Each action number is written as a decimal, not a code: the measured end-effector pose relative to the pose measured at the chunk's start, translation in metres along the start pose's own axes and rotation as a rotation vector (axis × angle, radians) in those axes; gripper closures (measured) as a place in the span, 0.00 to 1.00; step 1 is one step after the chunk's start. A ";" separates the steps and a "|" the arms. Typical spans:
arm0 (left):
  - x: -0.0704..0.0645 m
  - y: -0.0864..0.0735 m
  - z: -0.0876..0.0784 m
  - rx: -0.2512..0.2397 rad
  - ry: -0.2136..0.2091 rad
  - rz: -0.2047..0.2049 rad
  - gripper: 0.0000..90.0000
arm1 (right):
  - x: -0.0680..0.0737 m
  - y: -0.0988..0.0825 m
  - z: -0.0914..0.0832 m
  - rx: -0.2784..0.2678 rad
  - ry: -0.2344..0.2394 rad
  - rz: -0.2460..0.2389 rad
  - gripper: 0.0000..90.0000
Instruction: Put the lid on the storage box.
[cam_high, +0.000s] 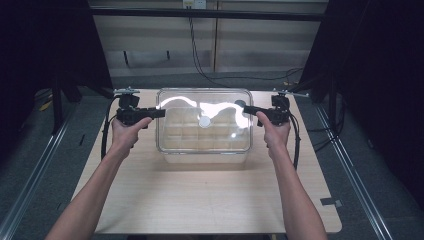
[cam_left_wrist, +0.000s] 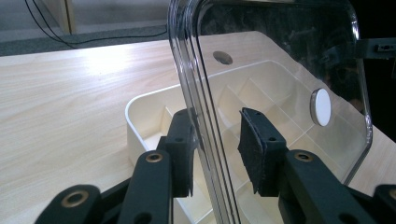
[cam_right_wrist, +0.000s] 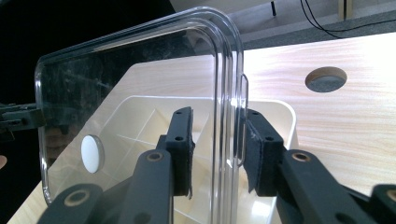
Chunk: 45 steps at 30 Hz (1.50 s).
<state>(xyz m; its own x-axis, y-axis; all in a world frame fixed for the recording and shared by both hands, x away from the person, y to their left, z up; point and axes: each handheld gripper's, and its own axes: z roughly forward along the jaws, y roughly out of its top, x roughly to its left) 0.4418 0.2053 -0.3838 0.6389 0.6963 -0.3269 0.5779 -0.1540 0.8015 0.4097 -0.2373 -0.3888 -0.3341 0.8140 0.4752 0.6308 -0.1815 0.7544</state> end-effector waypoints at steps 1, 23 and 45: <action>0.001 0.000 0.001 0.005 0.000 -0.002 0.73 | 0.000 0.000 0.001 0.004 -0.004 0.002 0.74; 0.017 -0.005 0.023 0.057 0.001 -0.072 0.69 | -0.011 -0.002 0.024 0.064 -0.067 0.030 0.68; 0.030 -0.016 0.043 0.118 0.022 -0.112 0.65 | -0.019 -0.013 0.049 0.122 -0.146 0.054 0.58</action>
<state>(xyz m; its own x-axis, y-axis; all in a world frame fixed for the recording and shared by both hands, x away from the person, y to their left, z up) 0.4734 0.1990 -0.4283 0.5566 0.7289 -0.3985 0.7013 -0.1551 0.6958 0.4422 -0.2231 -0.4298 -0.1975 0.8780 0.4360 0.7285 -0.1661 0.6646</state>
